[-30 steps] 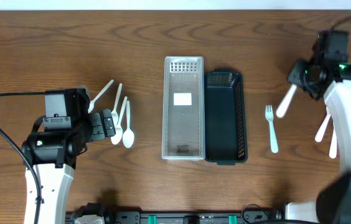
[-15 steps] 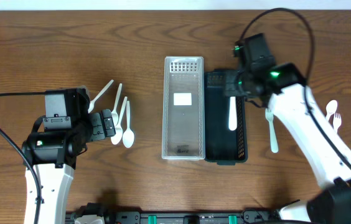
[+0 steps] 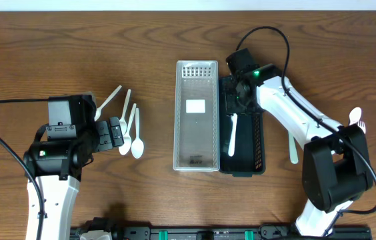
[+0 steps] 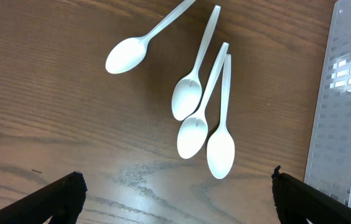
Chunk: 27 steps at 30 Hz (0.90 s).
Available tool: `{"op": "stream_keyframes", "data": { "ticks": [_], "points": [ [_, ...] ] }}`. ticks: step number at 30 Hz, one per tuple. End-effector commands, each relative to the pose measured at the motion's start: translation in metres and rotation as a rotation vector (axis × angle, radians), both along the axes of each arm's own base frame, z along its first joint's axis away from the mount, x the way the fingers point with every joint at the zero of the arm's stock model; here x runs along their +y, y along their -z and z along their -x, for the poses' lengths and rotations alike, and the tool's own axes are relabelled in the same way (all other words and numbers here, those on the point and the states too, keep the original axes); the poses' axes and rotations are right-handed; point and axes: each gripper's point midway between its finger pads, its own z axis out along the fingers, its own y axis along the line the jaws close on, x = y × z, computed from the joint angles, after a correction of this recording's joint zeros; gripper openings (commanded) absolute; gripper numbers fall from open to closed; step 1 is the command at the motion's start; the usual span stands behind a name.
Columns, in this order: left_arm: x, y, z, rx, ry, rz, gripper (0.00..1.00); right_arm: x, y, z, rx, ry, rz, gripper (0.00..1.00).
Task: Pack container
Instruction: 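Carry the fork left and drop it into the dark green caddy, then move the right gripper back and grasp the next white fork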
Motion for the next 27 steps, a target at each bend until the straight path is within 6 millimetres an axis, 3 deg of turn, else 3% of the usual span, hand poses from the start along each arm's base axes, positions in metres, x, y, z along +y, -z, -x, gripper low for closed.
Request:
{"op": "stream_keyframes", "data": {
  "ticks": [1,5,7,10,14,18,21,27],
  "points": [
    [-0.001,-0.005,-0.003,-0.012,-0.003,0.011,0.97,0.006,-0.025,-0.001,-0.062,-0.04,-0.02,0.58],
    [-0.001,-0.005,-0.003,-0.011,-0.003,0.011,0.97,-0.002,-0.075,-0.005,-0.19,-0.051,-0.049,0.61],
    [-0.001,-0.005,-0.002,-0.008,-0.003,0.011,0.98,-0.015,-0.107,-0.006,-0.274,-0.022,-0.06,0.7],
    [-0.001,-0.004,0.001,0.003,-0.004,0.012,0.97,-0.051,-0.159,-0.001,-0.408,0.055,-0.062,0.88],
    [-0.001,-0.003,0.001,0.006,-0.004,0.012,0.97,-0.1,-0.195,0.014,-0.485,0.103,-0.026,0.97],
    [-0.001,-0.004,0.001,0.003,-0.004,0.012,0.97,-0.162,-0.186,0.042,-0.388,0.198,0.06,0.99],
    [-0.001,-0.004,0.001,0.003,-0.003,0.012,0.97,-0.186,-0.169,0.056,-0.294,0.255,0.084,0.99],
    [-0.001,-0.004,0.001,0.003,-0.004,0.012,0.97,-0.192,-0.118,0.059,-0.123,0.213,0.11,0.99]
  ]
}}
